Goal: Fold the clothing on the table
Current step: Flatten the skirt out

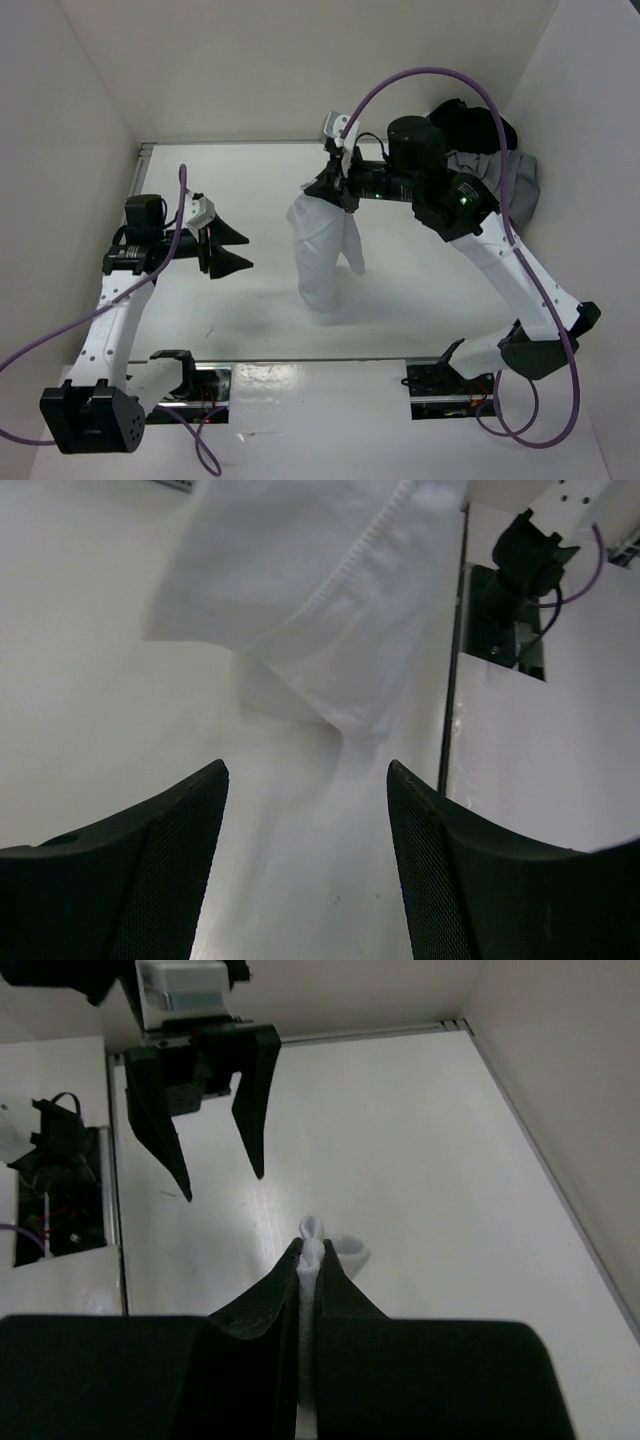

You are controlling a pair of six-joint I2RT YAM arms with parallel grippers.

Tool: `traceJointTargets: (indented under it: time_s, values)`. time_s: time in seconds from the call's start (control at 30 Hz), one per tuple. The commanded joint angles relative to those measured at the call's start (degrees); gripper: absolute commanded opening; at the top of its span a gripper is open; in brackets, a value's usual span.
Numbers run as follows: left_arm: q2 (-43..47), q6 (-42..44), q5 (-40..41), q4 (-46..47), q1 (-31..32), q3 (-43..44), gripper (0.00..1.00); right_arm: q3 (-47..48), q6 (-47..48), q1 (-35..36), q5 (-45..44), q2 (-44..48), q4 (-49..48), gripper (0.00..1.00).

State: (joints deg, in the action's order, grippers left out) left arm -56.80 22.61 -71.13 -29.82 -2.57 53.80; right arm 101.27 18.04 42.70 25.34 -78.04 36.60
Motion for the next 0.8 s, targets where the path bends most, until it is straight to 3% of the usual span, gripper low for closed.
traceJointTargets:
  time_s: [0.0, 0.1, 0.2, 0.27, 0.3, 0.53, 0.77]
  values:
    - [-0.9, 4.1, -12.7, 3.0, -1.3, -3.0, 0.72, 6.0, -1.8, -0.2, 6.9, -1.3, -0.9, 0.00]
    - [-5.0, 10.8, -17.4, -0.3, -2.5, -3.0, 0.72, 9.5, -2.5, -0.2, 9.7, -2.8, 0.5, 0.00]
    - [-11.0, 24.3, -25.2, -11.7, -4.5, -1.6, 0.72, 14.1, -3.6, -0.2, 13.0, -4.4, 2.1, 0.00]
    - [-15.2, 25.2, -26.3, -13.9, -4.6, 0.8, 0.72, 16.4, -4.8, -0.2, 15.2, -5.3, 2.8, 0.00]
    - [-16.5, 30.3, -26.3, -16.3, -4.6, 2.3, 0.72, 18.1, -5.4, -0.2, 17.4, -6.7, 2.8, 0.00]
    - [-24.6, 34.5, -26.3, -23.0, 0.2, 13.5, 0.72, 18.1, -7.8, -0.2, 25.3, -9.1, 2.2, 0.00]
    - [-23.4, 34.0, -26.3, -23.0, 4.9, 17.0, 0.72, 19.2, -7.8, -0.2, 27.1, -10.2, 2.8, 0.00]
